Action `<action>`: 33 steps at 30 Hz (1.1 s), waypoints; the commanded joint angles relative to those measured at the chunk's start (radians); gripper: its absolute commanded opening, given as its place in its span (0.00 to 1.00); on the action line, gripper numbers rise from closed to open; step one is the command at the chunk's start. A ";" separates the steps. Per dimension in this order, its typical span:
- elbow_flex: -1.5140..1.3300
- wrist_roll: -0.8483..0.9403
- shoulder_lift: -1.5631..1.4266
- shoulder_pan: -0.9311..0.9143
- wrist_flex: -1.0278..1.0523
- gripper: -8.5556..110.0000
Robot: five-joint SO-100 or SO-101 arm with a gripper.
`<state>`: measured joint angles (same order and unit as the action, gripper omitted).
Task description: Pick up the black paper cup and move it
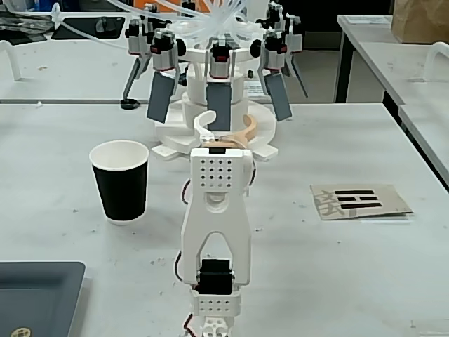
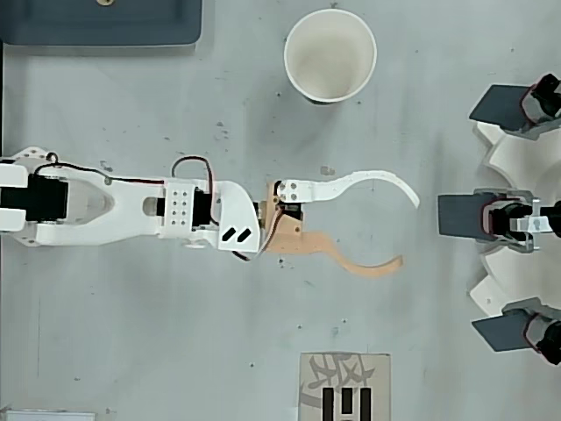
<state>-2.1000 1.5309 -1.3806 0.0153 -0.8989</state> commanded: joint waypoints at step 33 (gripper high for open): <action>-0.242 0.038 -0.153 -0.029 -0.230 0.22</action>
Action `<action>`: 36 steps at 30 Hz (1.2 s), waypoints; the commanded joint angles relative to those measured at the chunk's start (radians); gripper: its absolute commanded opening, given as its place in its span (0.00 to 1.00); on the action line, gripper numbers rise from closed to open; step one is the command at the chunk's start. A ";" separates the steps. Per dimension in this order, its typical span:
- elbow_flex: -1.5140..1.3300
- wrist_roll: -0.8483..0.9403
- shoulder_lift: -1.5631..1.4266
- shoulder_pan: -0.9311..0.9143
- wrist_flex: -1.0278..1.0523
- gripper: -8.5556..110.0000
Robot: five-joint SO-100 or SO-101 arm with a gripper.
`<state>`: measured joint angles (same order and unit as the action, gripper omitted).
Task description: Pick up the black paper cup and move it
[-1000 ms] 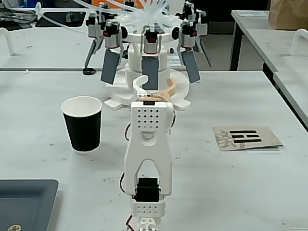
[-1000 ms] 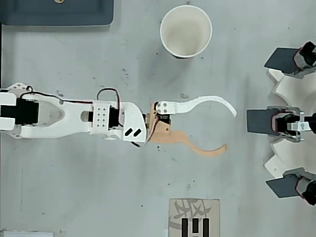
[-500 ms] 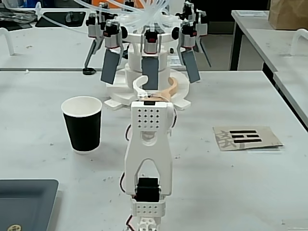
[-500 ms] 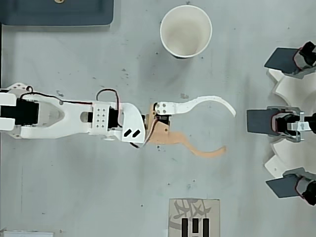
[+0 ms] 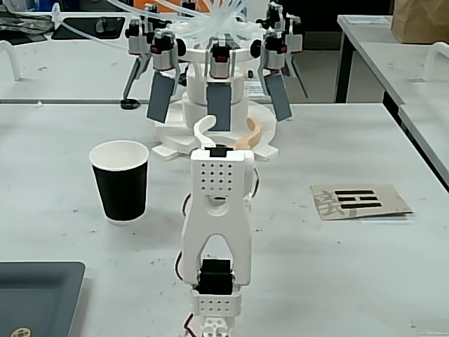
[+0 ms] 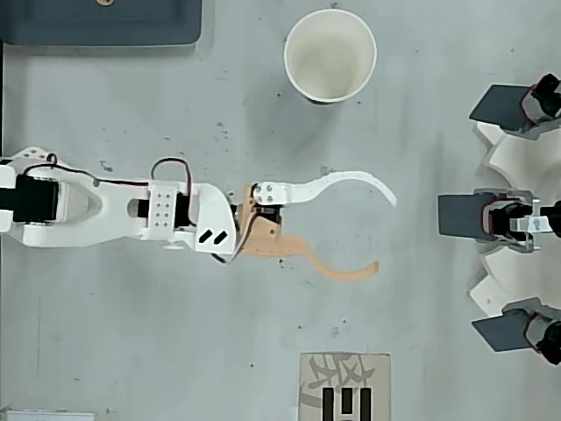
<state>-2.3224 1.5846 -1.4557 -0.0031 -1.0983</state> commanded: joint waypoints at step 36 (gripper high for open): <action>-0.667 -0.221 -0.224 0.044 -0.655 0.42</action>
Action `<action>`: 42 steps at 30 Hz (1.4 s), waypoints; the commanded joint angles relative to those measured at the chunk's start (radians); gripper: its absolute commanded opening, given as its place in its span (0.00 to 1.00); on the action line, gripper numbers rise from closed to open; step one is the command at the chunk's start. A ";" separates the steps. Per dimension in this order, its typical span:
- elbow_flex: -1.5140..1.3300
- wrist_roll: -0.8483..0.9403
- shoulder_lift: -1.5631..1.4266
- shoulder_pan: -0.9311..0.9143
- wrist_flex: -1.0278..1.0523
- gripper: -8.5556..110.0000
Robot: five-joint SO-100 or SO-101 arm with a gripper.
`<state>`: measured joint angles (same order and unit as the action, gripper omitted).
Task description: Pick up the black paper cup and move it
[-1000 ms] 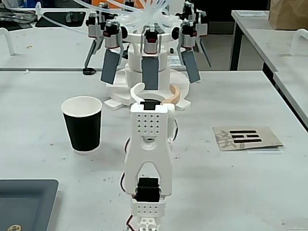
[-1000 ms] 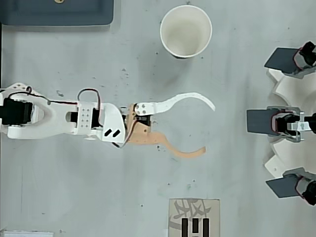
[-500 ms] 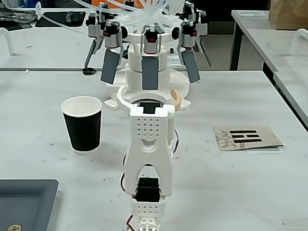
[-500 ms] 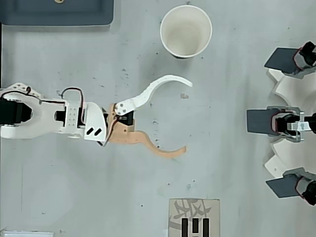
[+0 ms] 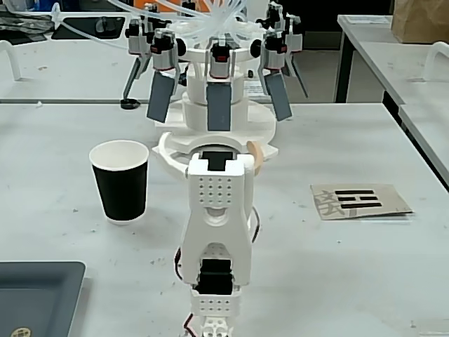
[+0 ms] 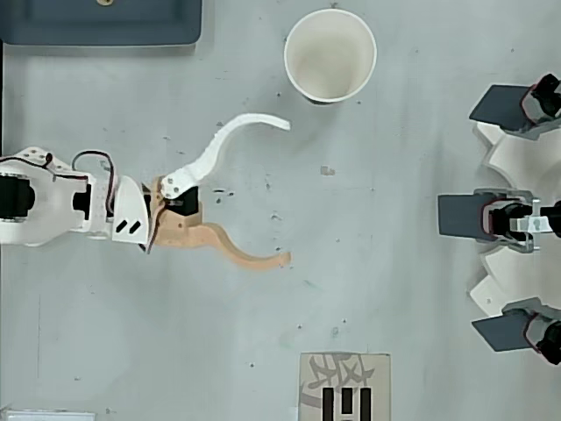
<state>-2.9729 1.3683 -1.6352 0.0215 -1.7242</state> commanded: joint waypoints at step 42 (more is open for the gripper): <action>0.230 0.170 0.014 0.344 0.353 0.51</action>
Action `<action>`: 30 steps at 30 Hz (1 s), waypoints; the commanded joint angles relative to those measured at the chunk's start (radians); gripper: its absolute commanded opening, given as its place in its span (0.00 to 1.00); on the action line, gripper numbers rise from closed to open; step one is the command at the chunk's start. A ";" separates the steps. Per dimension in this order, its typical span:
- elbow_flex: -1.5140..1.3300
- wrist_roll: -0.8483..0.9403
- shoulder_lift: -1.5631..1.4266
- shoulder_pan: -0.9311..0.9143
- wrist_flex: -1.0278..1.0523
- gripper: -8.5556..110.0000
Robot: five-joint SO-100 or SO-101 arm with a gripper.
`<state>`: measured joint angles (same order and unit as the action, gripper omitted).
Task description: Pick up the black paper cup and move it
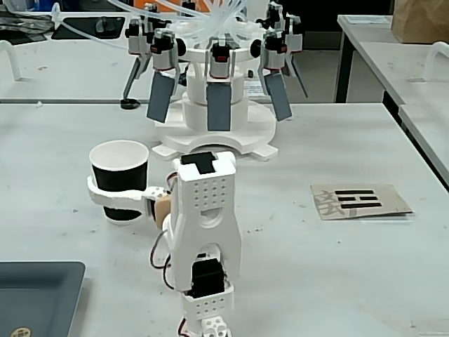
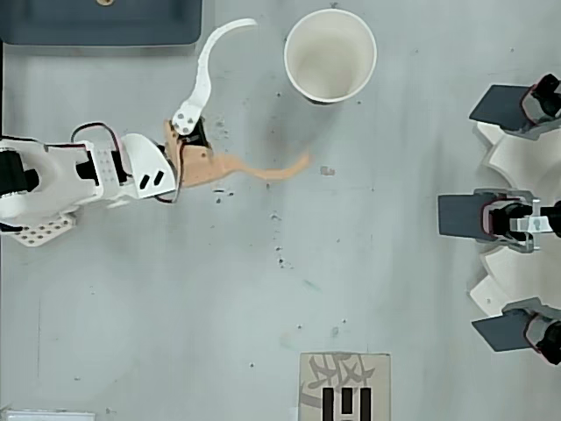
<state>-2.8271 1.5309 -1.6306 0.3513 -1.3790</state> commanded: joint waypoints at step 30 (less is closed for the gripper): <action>0.546 0.018 0.440 0.089 0.052 0.50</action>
<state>-2.3439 1.5524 -1.1812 0.4295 -1.3376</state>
